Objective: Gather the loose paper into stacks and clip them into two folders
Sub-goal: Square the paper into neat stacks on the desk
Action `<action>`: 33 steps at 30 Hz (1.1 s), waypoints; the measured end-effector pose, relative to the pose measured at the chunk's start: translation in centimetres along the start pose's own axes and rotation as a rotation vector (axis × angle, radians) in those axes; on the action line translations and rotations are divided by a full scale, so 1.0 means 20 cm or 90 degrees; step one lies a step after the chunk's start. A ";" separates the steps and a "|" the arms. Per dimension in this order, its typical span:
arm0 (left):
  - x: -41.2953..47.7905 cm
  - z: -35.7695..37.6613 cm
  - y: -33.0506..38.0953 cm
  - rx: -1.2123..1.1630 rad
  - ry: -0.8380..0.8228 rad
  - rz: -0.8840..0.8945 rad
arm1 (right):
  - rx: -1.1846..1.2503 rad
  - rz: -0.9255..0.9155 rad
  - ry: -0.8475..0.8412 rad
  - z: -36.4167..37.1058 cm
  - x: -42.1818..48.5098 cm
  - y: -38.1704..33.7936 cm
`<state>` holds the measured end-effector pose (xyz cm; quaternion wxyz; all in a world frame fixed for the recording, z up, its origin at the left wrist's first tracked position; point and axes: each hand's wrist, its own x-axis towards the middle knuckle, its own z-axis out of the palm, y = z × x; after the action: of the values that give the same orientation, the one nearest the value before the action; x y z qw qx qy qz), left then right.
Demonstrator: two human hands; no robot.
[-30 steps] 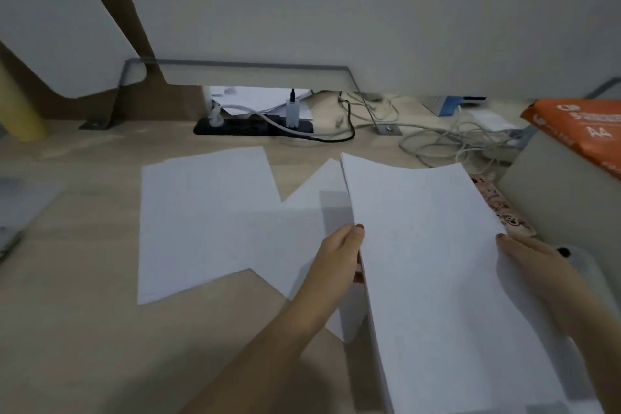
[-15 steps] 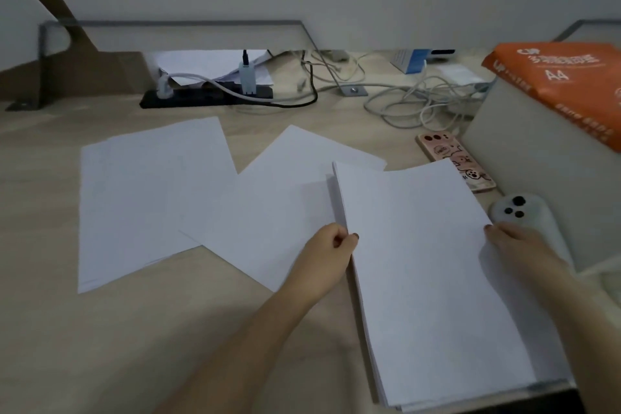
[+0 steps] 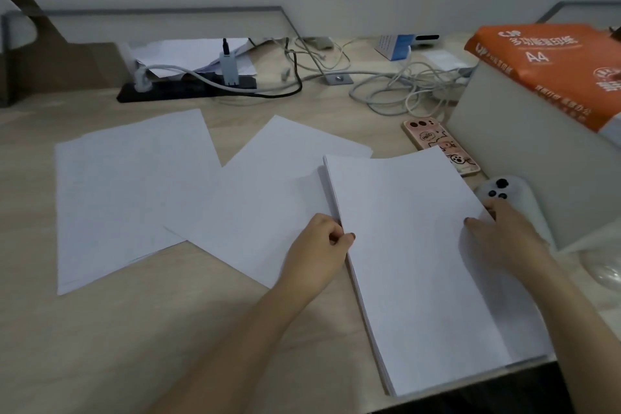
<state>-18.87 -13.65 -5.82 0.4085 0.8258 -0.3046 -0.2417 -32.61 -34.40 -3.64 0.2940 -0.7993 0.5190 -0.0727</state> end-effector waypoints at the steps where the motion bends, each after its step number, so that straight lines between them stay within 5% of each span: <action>1: 0.00 0.00 0.00 -0.001 0.001 0.005 | -0.009 -0.004 0.013 0.01 0.00 0.00; 11: -0.02 0.05 -0.02 0.067 0.076 0.047 | -0.157 -0.059 0.138 0.07 -0.11 0.01; 21: -0.04 -0.27 -0.12 0.118 0.245 0.139 | -0.091 -0.285 0.043 0.21 -0.30 -0.38; 29: -0.09 -0.88 -0.55 0.192 0.381 -0.176 | -0.187 -0.450 -0.201 0.62 -0.53 -0.82; 33: -0.16 -1.13 -0.73 0.135 0.391 -0.318 | -0.269 -0.480 -0.223 0.75 -0.61 -0.91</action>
<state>-2.04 7.58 -4.89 0.3217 0.9457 0.0185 -0.0430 -17.45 -12.65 -3.74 0.1613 -0.9747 0.1384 0.0689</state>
